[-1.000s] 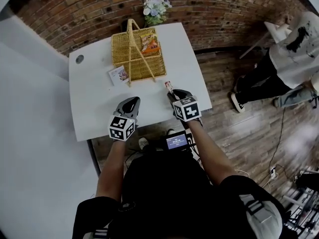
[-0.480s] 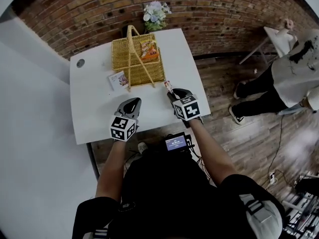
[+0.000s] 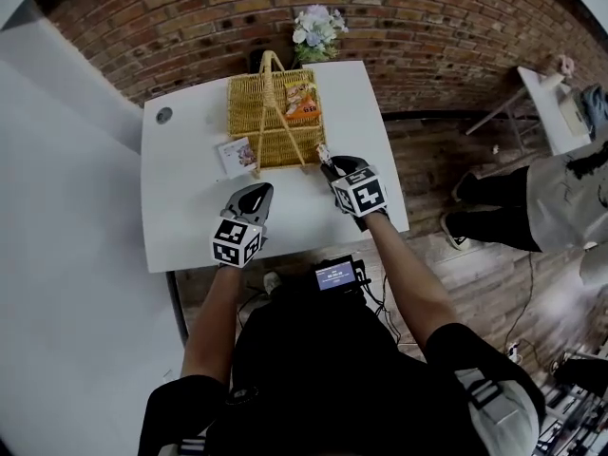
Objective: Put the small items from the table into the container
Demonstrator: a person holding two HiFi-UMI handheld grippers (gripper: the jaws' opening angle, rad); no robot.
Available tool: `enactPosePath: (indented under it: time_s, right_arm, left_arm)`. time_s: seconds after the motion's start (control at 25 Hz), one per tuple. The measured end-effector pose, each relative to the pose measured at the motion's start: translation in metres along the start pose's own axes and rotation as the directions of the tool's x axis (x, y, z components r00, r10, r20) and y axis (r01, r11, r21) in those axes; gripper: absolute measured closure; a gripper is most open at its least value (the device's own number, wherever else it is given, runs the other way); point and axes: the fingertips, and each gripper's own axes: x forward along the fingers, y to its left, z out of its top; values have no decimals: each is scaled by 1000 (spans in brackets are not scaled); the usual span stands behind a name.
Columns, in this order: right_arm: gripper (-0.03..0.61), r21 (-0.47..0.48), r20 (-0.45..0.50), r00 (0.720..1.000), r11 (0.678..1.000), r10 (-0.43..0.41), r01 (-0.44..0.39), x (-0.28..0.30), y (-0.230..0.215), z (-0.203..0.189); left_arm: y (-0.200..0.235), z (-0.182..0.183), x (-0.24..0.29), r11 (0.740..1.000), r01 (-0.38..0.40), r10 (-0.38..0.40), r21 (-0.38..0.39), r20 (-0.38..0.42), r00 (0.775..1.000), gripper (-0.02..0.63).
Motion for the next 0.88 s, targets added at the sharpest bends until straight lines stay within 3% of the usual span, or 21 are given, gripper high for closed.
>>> enactPosePath:
  time_s: [0.88]
  right_arm:
    - [462,-63,-82,995,996,60,-65,58,-6,12]
  left_arm:
    - [28,-17,-6,994,-48,46,-94,-17,999,603]
